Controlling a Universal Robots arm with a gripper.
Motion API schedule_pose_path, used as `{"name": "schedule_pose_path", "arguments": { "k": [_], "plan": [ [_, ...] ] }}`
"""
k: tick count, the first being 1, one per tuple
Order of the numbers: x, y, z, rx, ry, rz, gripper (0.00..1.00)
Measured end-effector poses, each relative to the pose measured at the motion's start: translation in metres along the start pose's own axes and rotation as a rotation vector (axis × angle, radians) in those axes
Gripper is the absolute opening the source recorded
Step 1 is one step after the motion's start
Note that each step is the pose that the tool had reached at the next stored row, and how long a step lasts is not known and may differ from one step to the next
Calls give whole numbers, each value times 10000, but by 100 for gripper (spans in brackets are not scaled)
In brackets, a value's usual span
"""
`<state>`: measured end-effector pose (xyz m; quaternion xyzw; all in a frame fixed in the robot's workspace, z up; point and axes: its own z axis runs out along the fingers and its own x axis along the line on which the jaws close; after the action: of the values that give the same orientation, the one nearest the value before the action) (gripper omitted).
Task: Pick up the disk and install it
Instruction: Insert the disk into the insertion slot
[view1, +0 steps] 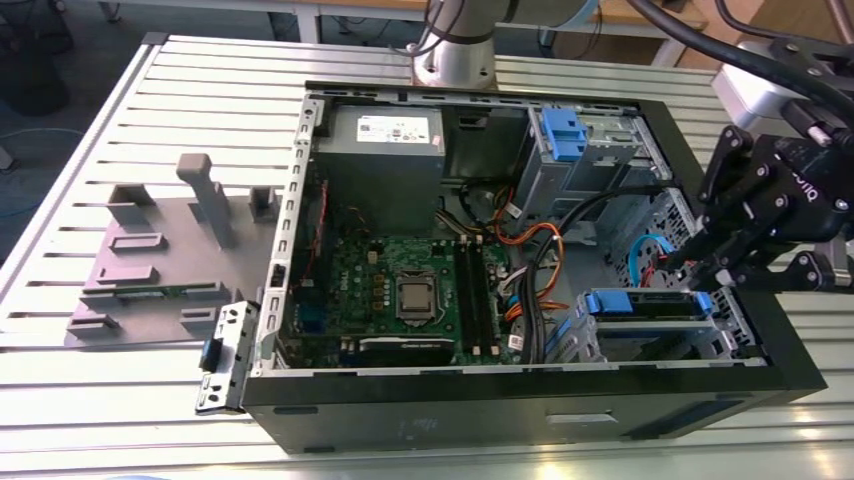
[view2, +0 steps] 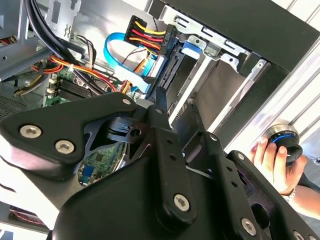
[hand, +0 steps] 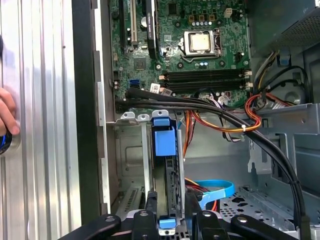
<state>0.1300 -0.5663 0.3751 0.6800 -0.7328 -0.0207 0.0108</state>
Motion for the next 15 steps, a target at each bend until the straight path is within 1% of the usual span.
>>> {"name": "schedule_pose_path", "arguments": {
  "k": [13,15],
  "plan": [
    [-3,-39,3,0,0,1,36],
    [-6,-71,11,0,0,0,36]
  ]
}}
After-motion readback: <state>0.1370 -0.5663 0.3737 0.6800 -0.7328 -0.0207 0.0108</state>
